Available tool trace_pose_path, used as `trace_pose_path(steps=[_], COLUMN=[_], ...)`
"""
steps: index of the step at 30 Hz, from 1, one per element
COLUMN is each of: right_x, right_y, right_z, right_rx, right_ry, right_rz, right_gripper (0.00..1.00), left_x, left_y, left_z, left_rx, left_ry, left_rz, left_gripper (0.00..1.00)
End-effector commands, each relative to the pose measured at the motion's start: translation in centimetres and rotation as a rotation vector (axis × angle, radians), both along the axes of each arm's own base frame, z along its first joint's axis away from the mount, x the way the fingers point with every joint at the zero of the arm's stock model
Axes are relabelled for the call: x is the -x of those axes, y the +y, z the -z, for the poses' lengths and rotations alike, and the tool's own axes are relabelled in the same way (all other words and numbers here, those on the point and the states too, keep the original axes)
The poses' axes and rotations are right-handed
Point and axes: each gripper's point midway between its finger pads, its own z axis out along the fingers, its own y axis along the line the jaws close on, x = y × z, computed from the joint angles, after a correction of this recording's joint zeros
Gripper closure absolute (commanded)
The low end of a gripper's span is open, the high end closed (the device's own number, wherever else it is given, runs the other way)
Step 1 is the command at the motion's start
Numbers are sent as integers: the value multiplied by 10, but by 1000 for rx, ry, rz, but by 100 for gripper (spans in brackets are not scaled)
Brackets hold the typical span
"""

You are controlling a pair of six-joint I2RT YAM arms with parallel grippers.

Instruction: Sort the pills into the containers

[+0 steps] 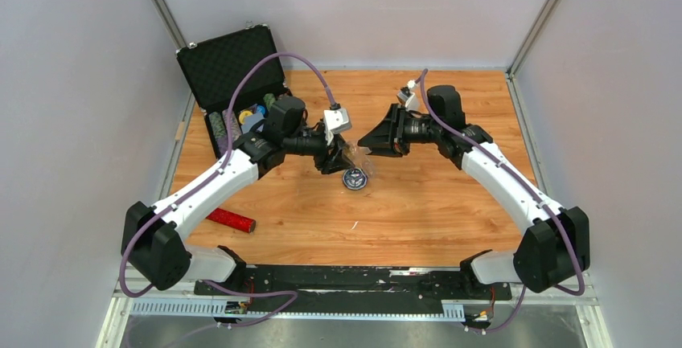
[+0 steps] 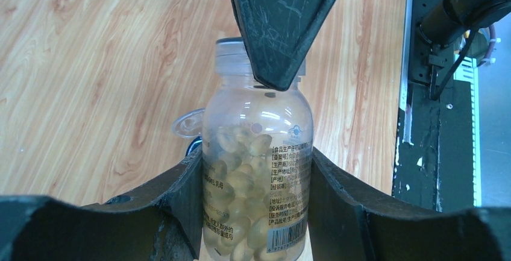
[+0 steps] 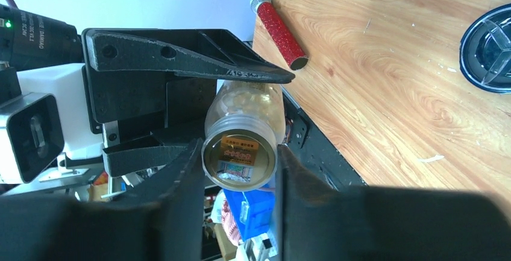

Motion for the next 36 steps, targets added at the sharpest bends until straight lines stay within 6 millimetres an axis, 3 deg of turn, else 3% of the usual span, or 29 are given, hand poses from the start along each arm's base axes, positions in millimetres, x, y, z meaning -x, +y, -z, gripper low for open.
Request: trace_pose_path(steps=[1, 5, 12, 27, 31, 36], right_x=[1, 4, 21, 39, 25, -21], right_y=[1, -4, -5, -19, -20, -37], right_z=[-24, -29, -43, -84, -89, -71], right_rx=[-17, 6, -51, -61, -11, 153], right_ry=[-173, -447, -690, -928, -904, -760], right_rz=[-70, -154, -292, -341, -256, 26], right_gripper=[100, 100, 100, 100, 100, 100], left_x=[1, 10, 22, 64, 62, 35], left_y=[-6, -7, -11, -4, -4, -2], left_z=[-15, -23, -22, -56, -59, -43], left_rx=[47, 82, 99, 242, 241, 172], left_ry=[-37, -25, 10, 141, 130, 64], left_rz=[28, 60, 124, 355, 348, 191], left_gripper=[100, 100, 100, 100, 100, 100])
